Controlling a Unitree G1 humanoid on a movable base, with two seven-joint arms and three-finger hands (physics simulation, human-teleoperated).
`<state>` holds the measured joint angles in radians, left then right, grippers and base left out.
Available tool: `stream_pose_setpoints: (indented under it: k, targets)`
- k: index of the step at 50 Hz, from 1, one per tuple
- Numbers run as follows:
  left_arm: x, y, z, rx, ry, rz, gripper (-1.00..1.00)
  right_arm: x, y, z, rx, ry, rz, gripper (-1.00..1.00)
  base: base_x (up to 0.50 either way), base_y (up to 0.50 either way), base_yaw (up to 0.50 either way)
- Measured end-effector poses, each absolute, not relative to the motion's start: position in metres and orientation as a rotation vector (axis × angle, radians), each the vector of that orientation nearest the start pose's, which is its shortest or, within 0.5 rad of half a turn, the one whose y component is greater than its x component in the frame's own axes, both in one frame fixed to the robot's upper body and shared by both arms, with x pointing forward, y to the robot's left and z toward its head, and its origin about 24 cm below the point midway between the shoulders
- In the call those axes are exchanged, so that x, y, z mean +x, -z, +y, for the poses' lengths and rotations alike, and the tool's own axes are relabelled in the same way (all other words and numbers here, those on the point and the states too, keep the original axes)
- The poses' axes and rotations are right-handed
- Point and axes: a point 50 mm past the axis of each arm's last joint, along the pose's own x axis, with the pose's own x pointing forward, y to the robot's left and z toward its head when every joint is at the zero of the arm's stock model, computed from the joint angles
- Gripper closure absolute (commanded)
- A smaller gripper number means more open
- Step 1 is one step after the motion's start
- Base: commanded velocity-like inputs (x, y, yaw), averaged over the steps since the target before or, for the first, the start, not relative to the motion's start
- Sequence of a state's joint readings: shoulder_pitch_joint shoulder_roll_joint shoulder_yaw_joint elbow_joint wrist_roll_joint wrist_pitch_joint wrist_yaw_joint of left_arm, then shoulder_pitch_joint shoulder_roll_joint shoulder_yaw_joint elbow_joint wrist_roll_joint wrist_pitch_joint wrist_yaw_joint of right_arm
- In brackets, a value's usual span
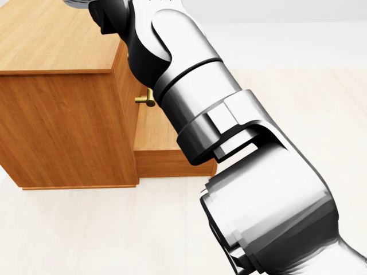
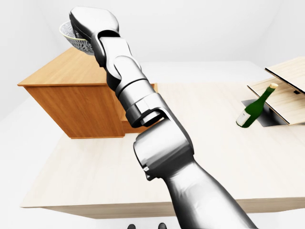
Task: Put the bowl on top of the cabinet.
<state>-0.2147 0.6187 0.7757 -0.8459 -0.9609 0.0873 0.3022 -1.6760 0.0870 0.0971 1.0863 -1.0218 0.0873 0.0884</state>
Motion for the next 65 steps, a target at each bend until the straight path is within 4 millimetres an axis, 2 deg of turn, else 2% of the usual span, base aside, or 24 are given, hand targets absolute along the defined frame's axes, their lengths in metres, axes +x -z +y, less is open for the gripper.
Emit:
stream_pose_setpoints:
  k: [23,65]
  targets:
    - [0.131,-0.322,0.264,-0.191,-0.152,-1.183,-0.98,0.371,-0.349,0.055,-1.290,-0.207,-0.636,1.00,0.00,0.00,0.00]
    - [0.131,-0.322,0.264,-0.204,-0.147,-1.179,-0.98,0.367,-0.335,0.069,-1.285,-0.251,-0.642,1.00,0.00,0.00,0.00]
